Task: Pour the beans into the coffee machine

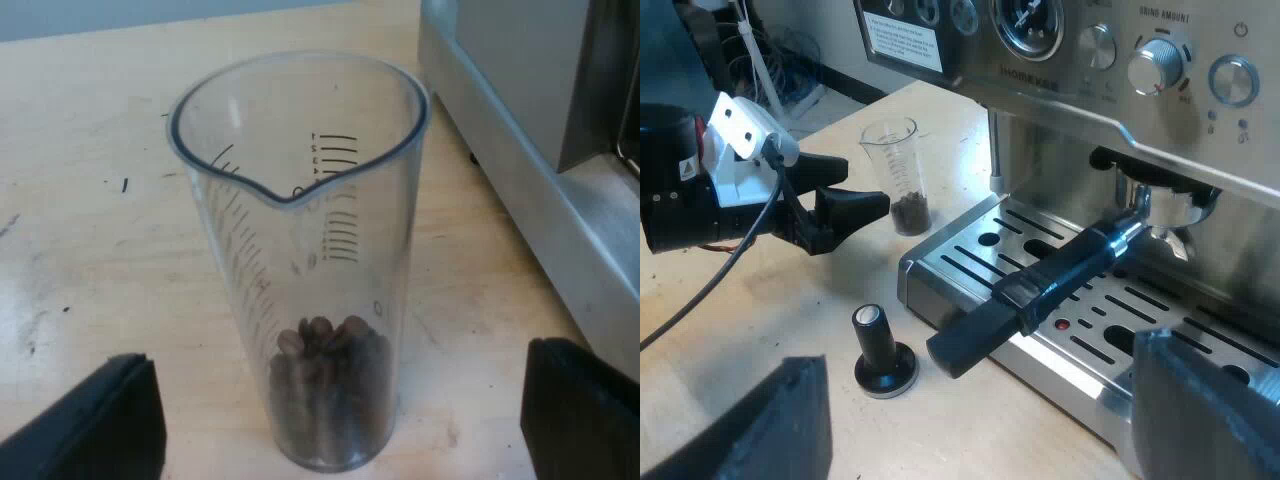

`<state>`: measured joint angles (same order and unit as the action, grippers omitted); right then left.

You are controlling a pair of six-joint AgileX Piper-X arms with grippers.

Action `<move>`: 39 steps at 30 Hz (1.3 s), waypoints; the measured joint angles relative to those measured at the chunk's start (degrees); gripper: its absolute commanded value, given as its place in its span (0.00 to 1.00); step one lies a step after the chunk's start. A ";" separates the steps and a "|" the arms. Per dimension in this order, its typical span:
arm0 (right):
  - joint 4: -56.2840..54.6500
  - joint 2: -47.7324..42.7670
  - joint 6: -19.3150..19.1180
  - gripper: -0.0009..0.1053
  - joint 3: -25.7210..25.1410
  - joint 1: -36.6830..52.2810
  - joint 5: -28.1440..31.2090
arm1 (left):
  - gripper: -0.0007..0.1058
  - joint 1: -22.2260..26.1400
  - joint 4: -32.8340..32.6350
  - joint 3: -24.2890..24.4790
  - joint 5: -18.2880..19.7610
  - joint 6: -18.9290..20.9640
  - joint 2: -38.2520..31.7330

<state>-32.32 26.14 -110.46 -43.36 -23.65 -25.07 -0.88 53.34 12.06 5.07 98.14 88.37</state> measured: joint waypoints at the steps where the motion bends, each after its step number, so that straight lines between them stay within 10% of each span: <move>1: 0.00 0.00 0.00 0.61 0.00 0.00 0.00 | 0.92 0.00 0.00 0.00 0.00 0.00 0.00; 29: 0.00 0.00 0.00 0.61 0.00 0.00 0.00 | 0.92 0.00 0.00 10.23 0.88 0.00 8.52; 39: 0.00 0.00 0.00 0.61 0.00 0.00 0.00 | 0.47 0.00 0.00 11.35 0.88 0.00 9.36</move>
<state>-32.32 26.14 -110.46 -43.36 -23.65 -25.07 -0.88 53.34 23.41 5.95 98.14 97.73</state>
